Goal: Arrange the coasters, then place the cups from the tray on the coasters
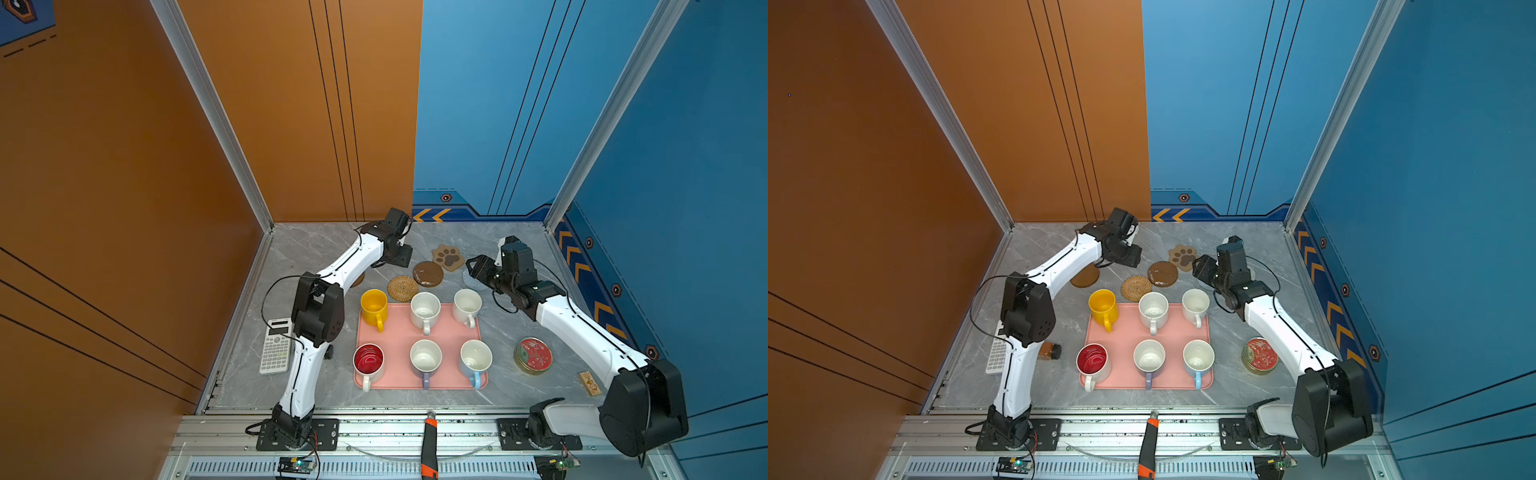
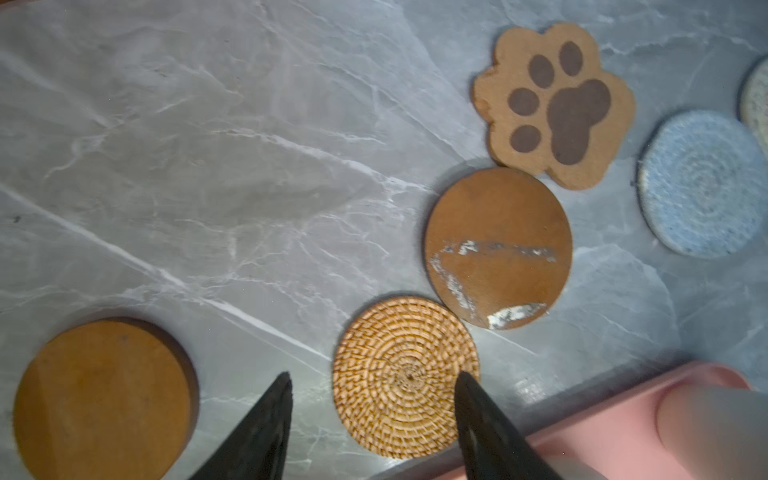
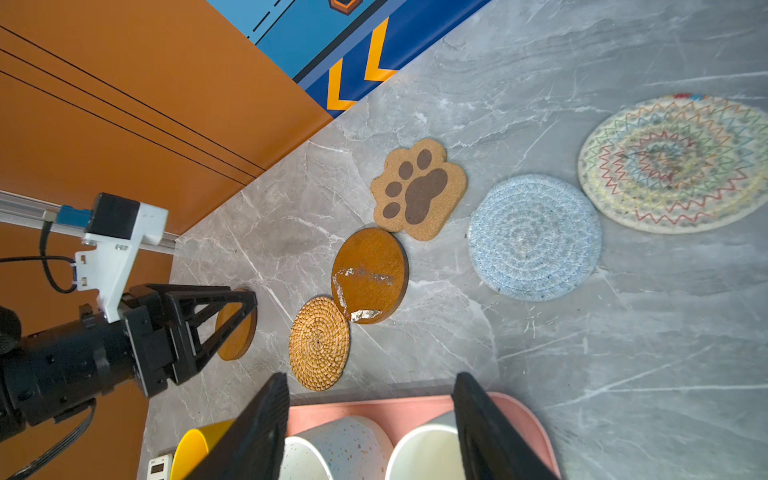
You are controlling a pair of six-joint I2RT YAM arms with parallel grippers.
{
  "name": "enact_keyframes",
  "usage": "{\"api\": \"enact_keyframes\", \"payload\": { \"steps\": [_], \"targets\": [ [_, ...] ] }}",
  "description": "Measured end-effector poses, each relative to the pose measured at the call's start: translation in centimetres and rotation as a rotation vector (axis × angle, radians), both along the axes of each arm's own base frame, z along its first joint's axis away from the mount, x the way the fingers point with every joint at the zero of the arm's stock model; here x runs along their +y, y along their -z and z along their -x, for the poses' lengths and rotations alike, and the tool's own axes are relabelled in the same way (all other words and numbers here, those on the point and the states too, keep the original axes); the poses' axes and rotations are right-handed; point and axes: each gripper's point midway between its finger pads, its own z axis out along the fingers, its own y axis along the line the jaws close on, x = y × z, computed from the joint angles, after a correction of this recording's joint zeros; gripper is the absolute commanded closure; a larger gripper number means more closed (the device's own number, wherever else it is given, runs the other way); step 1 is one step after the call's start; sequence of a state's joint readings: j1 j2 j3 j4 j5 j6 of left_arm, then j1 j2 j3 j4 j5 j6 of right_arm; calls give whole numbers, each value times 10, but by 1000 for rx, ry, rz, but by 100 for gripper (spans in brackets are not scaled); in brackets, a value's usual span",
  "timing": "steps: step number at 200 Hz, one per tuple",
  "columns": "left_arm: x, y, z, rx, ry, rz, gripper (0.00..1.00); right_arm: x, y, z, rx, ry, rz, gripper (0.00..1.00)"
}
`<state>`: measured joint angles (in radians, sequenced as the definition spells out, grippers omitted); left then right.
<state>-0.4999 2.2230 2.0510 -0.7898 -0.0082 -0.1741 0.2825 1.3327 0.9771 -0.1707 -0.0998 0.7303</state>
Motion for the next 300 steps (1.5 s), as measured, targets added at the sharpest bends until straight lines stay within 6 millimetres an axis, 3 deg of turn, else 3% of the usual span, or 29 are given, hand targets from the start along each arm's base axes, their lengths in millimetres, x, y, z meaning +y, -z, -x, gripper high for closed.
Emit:
{"api": "enact_keyframes", "payload": {
  "steps": [22,69,152,185,205,300],
  "targets": [
    [-15,9,12,27,42,-13,48,1,0,0,0,-3,-2,38],
    [-20,46,30,120,78,-75,47,2,-2,-2,-10,-5,-6,39],
    [-28,69,54,185,114,-123,54,3,-2,-4,-15,-9,-11,38],
    [-26,87,58,217,99,-154,59,3,-2,-4,-15,-9,-12,38],
    [-24,95,59,231,86,-166,70,2,-2,-4,-15,-9,-12,38],
    [-6,97,45,207,17,-194,71,0,-2,-4,-15,-3,-12,38]
  ]
}}
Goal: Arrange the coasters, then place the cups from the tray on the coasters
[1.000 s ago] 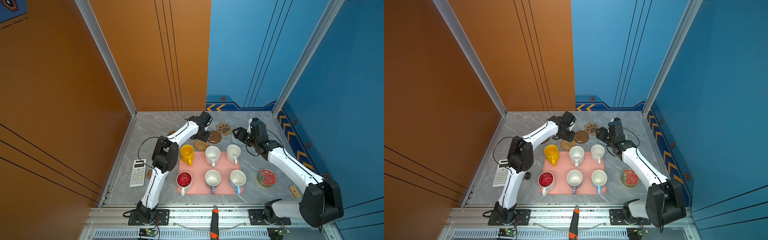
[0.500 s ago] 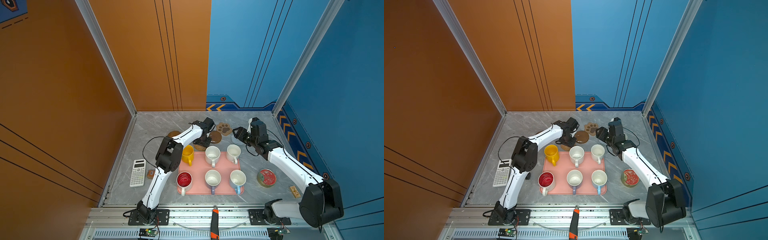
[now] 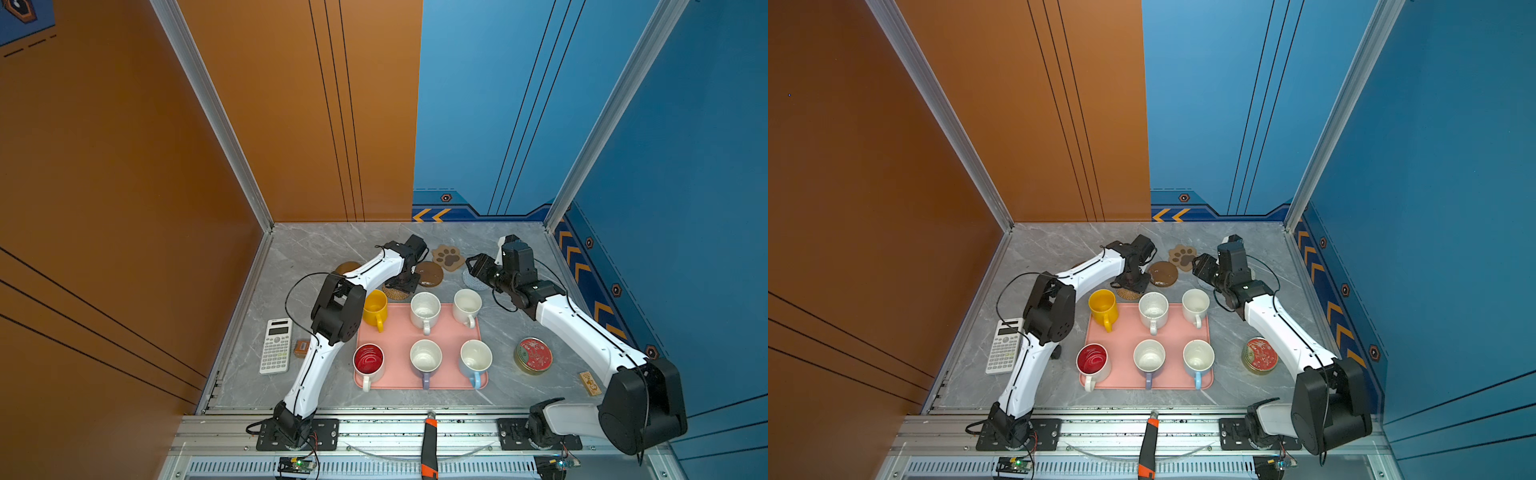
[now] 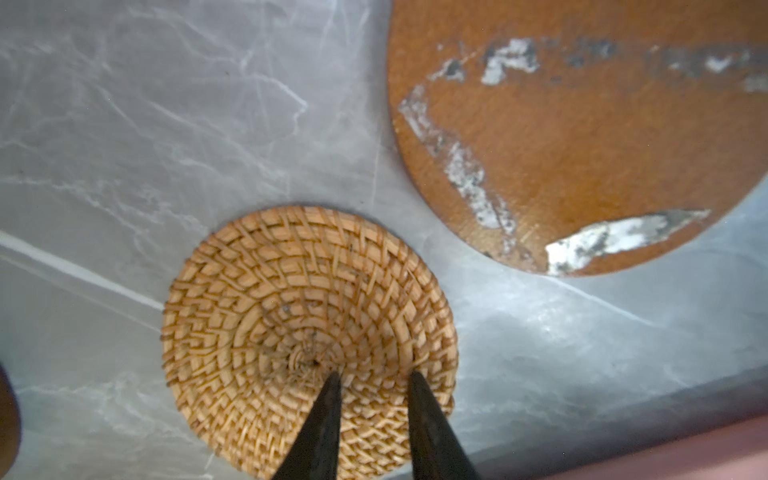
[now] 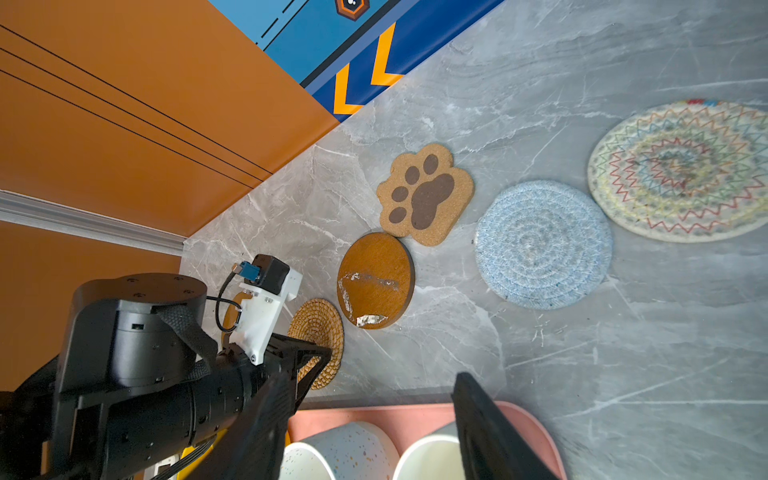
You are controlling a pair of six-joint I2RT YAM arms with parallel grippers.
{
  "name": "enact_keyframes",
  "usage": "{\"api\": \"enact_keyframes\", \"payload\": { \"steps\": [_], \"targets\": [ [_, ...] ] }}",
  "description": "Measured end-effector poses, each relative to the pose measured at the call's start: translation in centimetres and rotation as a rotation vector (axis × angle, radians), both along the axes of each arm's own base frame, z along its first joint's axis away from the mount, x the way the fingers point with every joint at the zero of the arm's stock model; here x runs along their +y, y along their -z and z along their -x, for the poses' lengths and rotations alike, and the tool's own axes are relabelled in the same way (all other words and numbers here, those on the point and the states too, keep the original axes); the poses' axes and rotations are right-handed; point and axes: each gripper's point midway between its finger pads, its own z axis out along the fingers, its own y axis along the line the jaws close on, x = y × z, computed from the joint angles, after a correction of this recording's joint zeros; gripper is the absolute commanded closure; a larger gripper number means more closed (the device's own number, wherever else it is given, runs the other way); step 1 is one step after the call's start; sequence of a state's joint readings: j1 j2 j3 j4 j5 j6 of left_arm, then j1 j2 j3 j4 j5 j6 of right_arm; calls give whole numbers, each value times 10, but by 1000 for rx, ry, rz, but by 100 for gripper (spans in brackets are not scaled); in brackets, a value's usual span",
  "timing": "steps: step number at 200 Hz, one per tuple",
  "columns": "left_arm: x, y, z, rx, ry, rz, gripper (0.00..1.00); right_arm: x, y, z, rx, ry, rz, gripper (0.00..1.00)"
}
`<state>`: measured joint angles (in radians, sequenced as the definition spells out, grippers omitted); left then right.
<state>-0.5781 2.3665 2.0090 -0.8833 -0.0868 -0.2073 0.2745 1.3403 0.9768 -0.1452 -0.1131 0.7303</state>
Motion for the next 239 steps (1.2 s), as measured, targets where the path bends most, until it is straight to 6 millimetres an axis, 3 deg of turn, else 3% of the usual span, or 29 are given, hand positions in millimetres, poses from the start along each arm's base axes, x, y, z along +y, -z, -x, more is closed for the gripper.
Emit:
{"api": "enact_keyframes", "payload": {
  "steps": [120,239],
  "targets": [
    [41,-2,-44,-58,-87,-29,71,1,11,-2,27,0,8,39],
    [49,-3,-48,-68,-75,-56,70,2,19,-4,46,-2,13,39]
  ]
}}
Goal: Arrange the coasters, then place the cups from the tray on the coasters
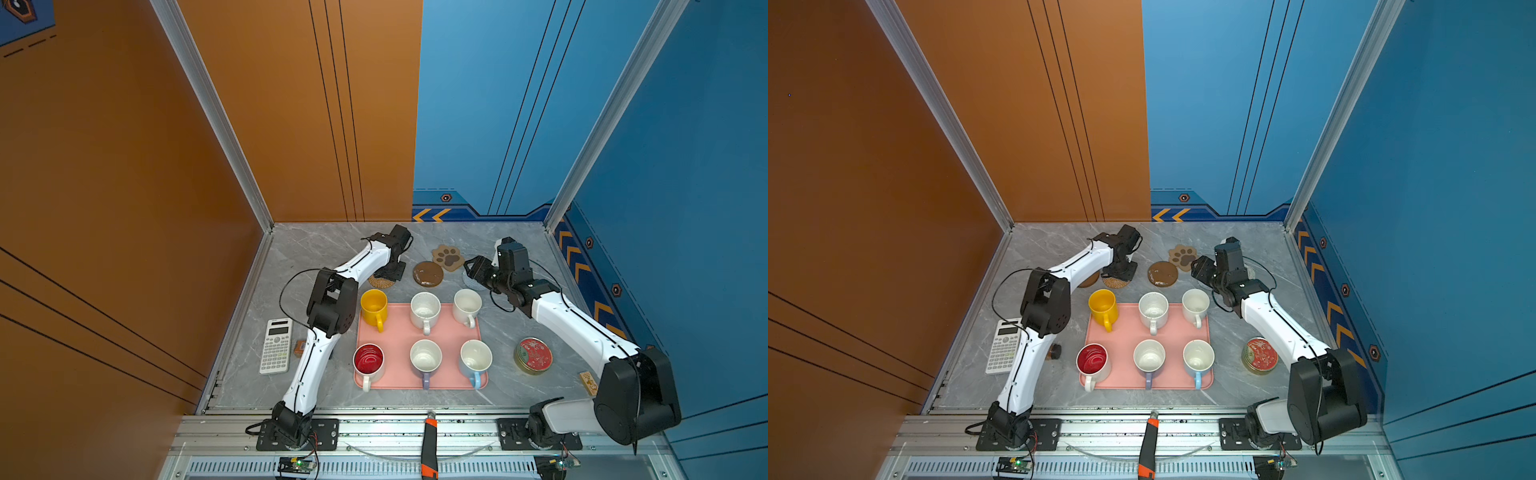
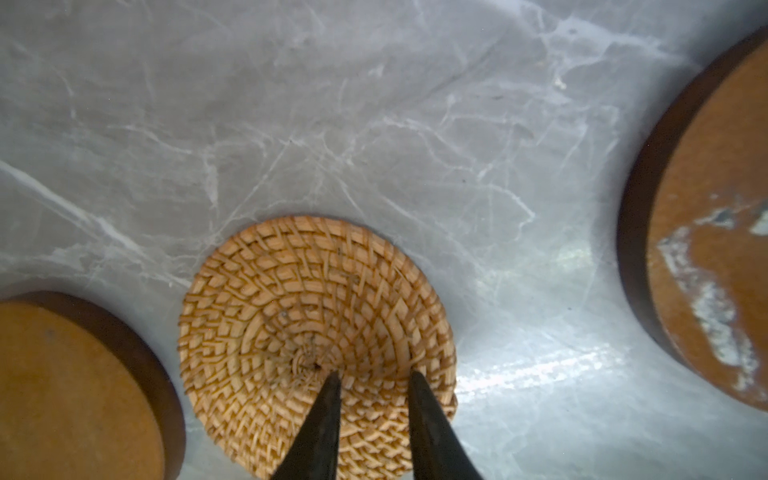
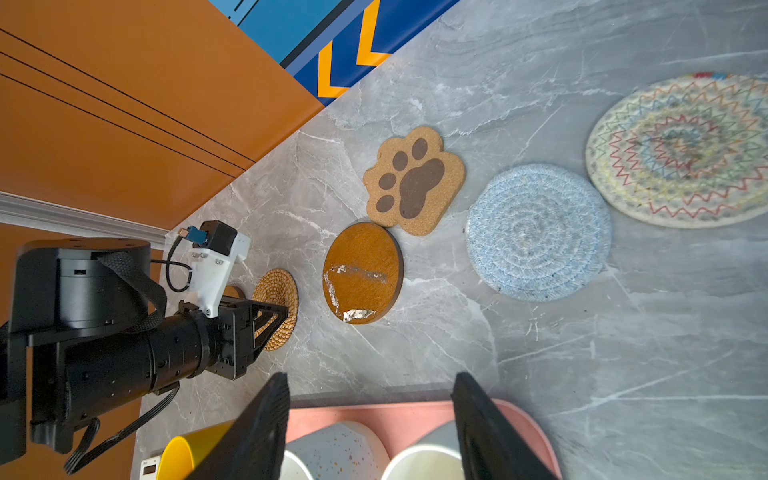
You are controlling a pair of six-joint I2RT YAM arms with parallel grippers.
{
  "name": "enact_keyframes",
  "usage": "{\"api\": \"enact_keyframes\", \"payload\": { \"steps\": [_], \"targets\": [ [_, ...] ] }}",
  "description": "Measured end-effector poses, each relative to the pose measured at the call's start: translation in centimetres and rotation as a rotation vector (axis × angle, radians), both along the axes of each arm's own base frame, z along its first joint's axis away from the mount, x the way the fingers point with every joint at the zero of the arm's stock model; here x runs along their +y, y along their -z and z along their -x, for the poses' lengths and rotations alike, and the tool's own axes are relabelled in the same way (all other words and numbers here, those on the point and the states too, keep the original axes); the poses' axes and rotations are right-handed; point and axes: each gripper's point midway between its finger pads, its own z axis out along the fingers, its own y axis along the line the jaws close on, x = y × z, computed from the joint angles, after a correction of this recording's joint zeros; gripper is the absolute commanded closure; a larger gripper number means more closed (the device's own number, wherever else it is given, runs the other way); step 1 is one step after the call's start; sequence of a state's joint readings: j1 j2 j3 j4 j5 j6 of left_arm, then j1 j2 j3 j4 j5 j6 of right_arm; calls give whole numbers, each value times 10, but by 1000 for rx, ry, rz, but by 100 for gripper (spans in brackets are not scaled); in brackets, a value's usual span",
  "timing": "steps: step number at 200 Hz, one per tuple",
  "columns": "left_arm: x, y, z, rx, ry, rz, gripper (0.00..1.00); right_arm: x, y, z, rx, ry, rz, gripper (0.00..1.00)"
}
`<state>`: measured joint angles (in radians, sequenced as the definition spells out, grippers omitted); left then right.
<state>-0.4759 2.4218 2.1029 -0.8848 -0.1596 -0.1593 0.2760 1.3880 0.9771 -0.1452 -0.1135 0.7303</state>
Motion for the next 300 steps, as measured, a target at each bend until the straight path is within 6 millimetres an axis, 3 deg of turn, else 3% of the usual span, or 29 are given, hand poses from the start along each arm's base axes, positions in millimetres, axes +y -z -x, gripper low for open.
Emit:
{"api": "enact_keyframes", "payload": {
  "steps": [159,194,220,271,300],
  "targets": [
    [14,-1,-5,-11,-14,-36,68,6,-1,-1,1,-19,-9,39],
    [15,-1,-5,-11,-15,-37,64,6,-1,-1,1,-19,-9,39],
    [14,-4,-5,-11,-16,-37,50,6,-2,-1,0,-19,-9,39],
    [4,-44,-24,-104,-14,7,44,6,-16,-7,-23,-23,-14,38],
    [-4,-73,-27,-159,-6,42,44,4,-26,-22,-29,-30,-18,39]
  ]
}}
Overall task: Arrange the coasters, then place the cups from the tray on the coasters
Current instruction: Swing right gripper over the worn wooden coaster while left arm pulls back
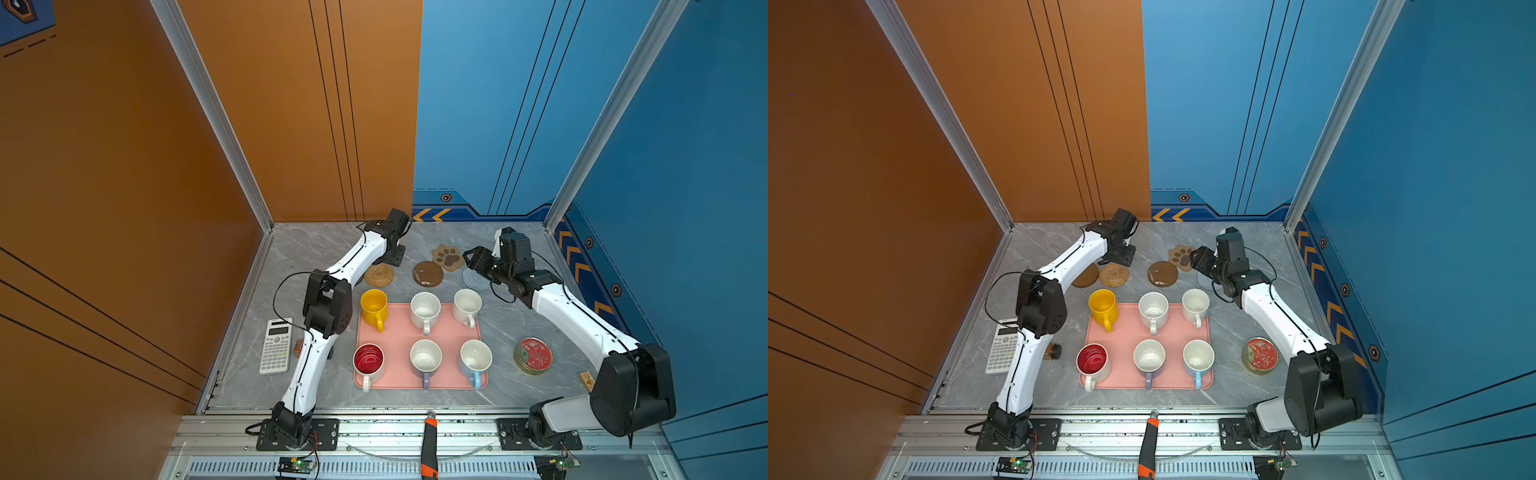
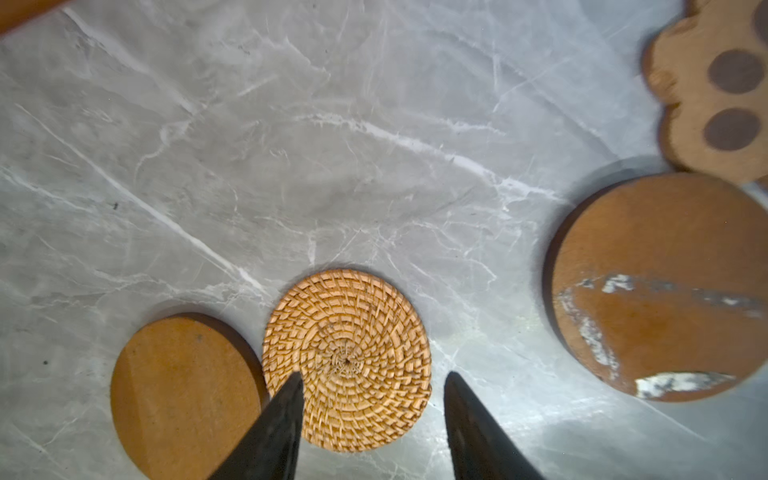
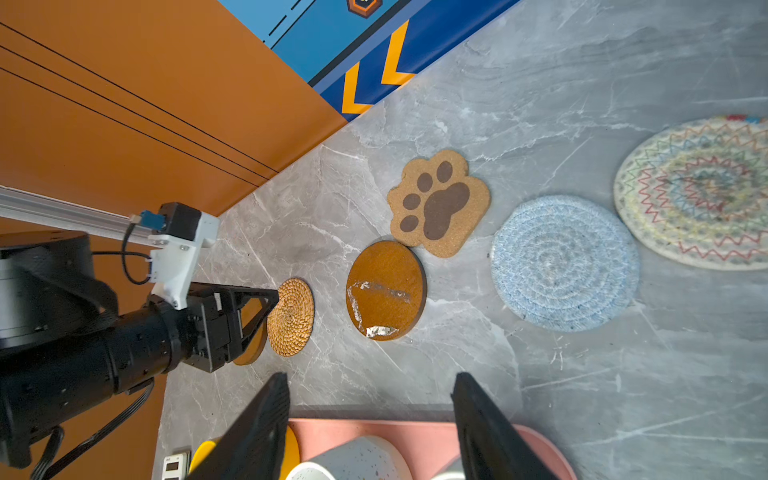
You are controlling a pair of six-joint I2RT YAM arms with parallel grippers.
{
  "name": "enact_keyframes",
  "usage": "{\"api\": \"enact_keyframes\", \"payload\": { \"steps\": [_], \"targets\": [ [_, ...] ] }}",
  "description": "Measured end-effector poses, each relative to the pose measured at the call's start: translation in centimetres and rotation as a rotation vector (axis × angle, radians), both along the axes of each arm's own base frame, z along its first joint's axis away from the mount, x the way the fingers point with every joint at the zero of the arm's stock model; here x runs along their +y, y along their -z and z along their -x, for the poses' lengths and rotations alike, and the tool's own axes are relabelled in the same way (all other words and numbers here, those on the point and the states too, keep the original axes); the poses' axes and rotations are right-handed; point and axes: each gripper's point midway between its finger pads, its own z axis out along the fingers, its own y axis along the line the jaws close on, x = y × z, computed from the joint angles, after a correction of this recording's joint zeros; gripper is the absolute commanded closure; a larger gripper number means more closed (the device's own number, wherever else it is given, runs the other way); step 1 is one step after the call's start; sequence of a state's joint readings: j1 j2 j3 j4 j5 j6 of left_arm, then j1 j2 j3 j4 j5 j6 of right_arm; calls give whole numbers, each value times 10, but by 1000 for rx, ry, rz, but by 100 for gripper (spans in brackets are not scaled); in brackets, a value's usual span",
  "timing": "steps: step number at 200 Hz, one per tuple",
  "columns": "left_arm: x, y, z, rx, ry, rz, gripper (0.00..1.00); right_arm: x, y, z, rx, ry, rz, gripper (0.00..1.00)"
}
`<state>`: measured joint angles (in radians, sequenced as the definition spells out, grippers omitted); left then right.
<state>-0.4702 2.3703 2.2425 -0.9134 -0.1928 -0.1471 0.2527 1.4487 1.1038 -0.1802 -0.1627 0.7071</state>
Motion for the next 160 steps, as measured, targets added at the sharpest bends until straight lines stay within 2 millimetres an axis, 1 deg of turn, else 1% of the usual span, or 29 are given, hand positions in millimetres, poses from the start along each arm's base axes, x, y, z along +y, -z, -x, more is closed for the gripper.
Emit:
{"api": "enact_keyframes", "payload": {
  "steps": [22,43,74,98,122,133,160],
  "targets": [
    [-6,-21,3,-28,11,31,45,4,3,-17,25,-28,-2,39],
    [-15,-41,11,-51,21,65,47,13,13,-36,68,-79,0,42],
    [-35,-64,33,-74,65,107,47,34,28,-72,142,-208,11,46],
    [-50,-72,53,-84,100,143,47,46,44,-91,200,-297,17,46],
    [-61,-74,71,-89,123,199,47,53,64,-100,263,-356,32,46],
    [-59,-73,77,-97,120,223,47,54,77,-99,302,-376,43,47],
    [-50,-73,96,-136,111,277,47,53,101,-92,387,-404,64,46]
  ]
}}
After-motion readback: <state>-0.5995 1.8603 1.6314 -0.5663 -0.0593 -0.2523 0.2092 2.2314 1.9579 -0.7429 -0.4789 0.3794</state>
